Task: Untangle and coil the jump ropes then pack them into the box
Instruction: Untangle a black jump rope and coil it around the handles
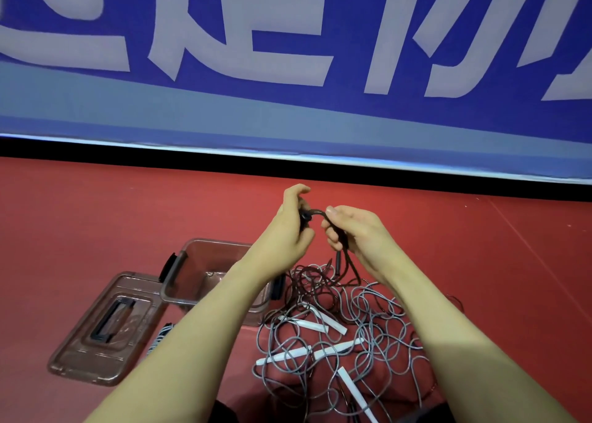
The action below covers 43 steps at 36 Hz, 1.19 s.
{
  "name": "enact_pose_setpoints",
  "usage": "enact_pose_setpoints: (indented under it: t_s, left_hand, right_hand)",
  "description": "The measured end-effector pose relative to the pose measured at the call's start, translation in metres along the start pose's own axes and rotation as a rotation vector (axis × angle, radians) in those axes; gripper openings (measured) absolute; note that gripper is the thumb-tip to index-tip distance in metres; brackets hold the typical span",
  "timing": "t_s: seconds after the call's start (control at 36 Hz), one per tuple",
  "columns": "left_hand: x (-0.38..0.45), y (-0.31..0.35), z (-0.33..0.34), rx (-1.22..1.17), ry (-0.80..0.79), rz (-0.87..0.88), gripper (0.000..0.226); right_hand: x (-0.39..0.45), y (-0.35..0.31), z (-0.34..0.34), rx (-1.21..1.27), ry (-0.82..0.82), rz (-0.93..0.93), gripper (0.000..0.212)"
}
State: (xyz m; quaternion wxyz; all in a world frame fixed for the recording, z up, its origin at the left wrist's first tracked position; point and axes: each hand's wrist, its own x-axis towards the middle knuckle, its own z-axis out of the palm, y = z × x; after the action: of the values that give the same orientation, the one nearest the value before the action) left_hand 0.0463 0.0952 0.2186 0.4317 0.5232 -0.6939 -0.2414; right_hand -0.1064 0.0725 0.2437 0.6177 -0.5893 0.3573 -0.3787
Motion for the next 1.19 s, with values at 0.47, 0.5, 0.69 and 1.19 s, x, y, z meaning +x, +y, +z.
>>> enact_pose_setpoints:
  t_s: [0.47,0.5,0.69,1.19]
  left_hand:
    - [-0.001,0.001,0.0,0.182,0.087,-0.181,0.013]
    - [0.0,0.002,0.0,0.19,0.095,-0.182,0.015]
    - [0.0,0.005,0.001,0.15,0.133,-0.232,0.023]
    - [0.001,0.011,-0.001,0.225,0.13,-0.187,0.017]
  right_hand:
    - [0.004,-0.002,0.0,-0.102,0.034,-0.157,0.018]
    - [0.004,-0.002,0.001,-0.123,0.053,-0.163,0.019]
    - [0.001,-0.007,0.005,-0.357,0.113,-0.158,0.025]
    - [0.0,-0.007,-0.005,-0.532,0.079,-0.159,0.017]
